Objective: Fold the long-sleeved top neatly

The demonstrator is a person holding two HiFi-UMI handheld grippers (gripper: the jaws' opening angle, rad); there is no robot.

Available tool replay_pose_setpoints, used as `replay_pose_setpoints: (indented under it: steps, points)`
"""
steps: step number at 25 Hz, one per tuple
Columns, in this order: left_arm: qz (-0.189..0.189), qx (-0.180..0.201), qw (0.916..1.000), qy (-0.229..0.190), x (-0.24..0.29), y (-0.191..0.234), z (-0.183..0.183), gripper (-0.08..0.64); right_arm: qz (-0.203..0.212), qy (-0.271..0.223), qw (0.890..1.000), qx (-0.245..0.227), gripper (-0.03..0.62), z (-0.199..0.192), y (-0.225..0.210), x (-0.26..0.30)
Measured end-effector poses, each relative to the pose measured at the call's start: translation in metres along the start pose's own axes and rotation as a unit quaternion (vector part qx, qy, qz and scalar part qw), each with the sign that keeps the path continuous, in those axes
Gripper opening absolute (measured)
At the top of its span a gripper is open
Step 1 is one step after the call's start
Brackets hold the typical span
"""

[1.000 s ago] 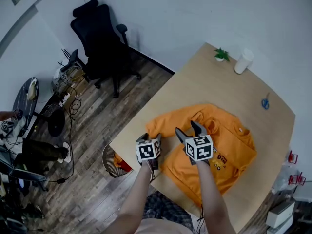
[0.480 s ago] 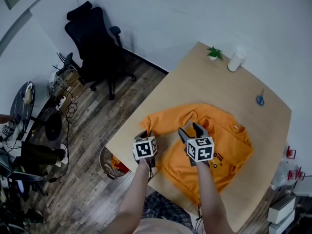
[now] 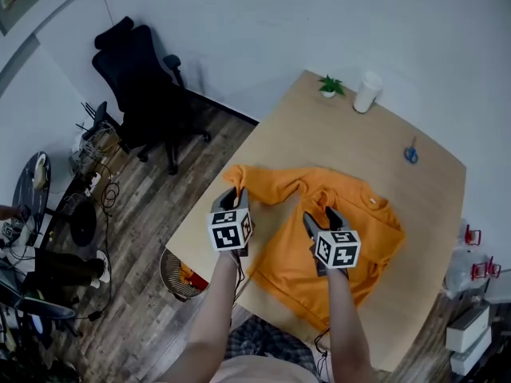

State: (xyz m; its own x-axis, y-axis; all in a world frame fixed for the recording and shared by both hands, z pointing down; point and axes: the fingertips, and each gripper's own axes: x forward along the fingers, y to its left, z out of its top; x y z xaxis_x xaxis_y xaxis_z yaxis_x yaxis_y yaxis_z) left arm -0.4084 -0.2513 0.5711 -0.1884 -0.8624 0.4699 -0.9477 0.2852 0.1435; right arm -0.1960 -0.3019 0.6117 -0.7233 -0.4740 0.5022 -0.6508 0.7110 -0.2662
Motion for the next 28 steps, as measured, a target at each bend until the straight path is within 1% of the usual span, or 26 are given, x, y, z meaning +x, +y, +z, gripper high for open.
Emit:
replay_pose_setpoints:
  steps: [5,7,9,12,17,20,23,25,28]
  points:
    - [-0.057,0.044,0.9969,-0.032,0.008,-0.047,0.035,0.069,-0.039,-0.005,0.999,0.028,0.275,-0.01,-0.034,-0.03]
    - [-0.081,0.064,0.994,-0.037,0.01,-0.071,0.042,0.069,-0.055,-0.009,0.998,0.04,0.273,-0.013,-0.048,-0.042]
    - [-0.107,0.075,0.9907,-0.039,0.011,-0.096,0.044,0.069,-0.071,-0.014,0.996,0.05,0.273,-0.017,-0.062,-0.054]
    - [-0.142,0.096,0.9844,-0.041,0.014,-0.134,0.043,0.069,-0.092,-0.019,0.994,0.063,0.273,-0.021,-0.081,-0.07]
    - [-0.194,0.131,0.9711,-0.047,0.014,-0.193,0.042,0.067,-0.118,-0.025,0.989,0.084,0.27,-0.031,-0.105,-0.099]
    - [-0.227,0.16,0.9591,-0.052,0.013,-0.229,0.041,0.067,-0.135,-0.026,0.985,0.099,0.268,-0.043,-0.12,-0.117]
    - [-0.27,0.183,0.9439,-0.049,0.01,-0.268,0.035,0.067,-0.153,-0.033,0.981,0.113,0.268,-0.051,-0.135,-0.136]
    - [-0.298,0.21,0.9302,-0.045,0.007,-0.294,0.026,0.067,-0.165,-0.037,0.978,0.119,0.268,-0.054,-0.144,-0.148]
    - [-0.339,0.25,0.9064,-0.03,0.002,-0.332,0.007,0.067,-0.184,-0.043,0.973,0.131,0.268,-0.059,-0.159,-0.167]
